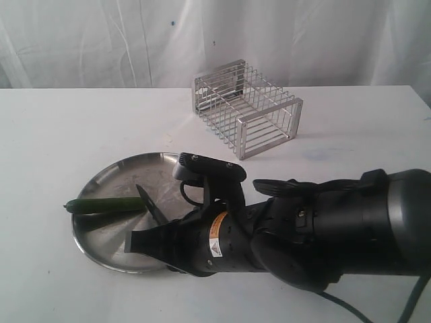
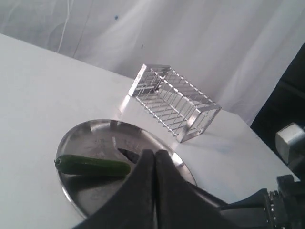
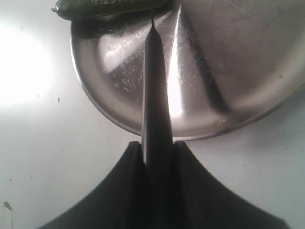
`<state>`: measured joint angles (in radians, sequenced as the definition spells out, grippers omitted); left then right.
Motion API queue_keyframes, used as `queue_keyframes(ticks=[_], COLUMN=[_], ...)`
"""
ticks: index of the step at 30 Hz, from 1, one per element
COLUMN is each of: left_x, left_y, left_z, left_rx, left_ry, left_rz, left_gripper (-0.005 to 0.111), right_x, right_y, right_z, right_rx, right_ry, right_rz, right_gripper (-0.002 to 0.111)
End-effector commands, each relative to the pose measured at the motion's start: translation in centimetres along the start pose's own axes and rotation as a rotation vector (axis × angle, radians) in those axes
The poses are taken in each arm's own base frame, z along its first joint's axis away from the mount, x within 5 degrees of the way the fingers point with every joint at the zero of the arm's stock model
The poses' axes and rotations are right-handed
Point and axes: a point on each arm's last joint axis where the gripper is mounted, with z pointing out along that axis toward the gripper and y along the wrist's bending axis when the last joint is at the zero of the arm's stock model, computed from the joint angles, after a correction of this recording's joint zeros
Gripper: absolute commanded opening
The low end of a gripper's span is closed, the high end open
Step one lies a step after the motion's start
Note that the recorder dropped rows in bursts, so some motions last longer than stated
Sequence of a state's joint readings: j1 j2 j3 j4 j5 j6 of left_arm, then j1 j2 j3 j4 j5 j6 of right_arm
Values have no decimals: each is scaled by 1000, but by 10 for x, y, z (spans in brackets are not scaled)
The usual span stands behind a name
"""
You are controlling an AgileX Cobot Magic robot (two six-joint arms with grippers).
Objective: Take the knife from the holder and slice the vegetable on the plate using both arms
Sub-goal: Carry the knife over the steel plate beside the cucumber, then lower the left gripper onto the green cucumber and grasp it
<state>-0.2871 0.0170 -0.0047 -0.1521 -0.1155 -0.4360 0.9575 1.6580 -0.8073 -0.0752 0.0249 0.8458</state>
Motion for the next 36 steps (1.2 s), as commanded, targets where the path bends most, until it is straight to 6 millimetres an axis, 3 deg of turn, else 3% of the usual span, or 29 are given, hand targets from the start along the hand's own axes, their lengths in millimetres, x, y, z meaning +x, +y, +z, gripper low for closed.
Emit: queue_keyframes(ticks=[1,7,11,15,18,20,22,25,26,30,36], left_x=[-3,-8,-15,-40,-66,-73,-80,-83,-79,-50,-7], left_y=[-1,-2,-13,-32,-57,-65,-70,-60,-49,-28,0], left_z=[0,-1,-6,-11,1,15,30,63,89,150,195], left_rx=[18,36,-4,-14,67,137,185,113,59,90,115], left_ry=[-47,-98,104,261,482,622,735,848,881,918,992], left_rz=[-7,-43,-49,114,416,579,719,834,918,1055,1173], left_gripper=[0,0,0,0,2,11,26,55,72,74,74], right_x=[-4,-4,-4,-4,-4,-4,-4,-5,-5,-9,-10], right_y=[4,4,4,4,4,4,4,5,5,9,10], right_z=[-3,-3,-3,-3,-3,-3,-3,-3,-3,-3,-6], right_rx=[-19,-16,-16,-15,-15,-17,-17,-26,-35,-75,-82], right_ry=[-20,-17,-17,-17,-17,-19,-19,-27,-35,-73,-80], right_rz=[-44,-44,-48,-52,-57,-73,-75,-73,-71,-64,-64], right_gripper=[5,5,5,5,5,5,5,5,5,5,5])
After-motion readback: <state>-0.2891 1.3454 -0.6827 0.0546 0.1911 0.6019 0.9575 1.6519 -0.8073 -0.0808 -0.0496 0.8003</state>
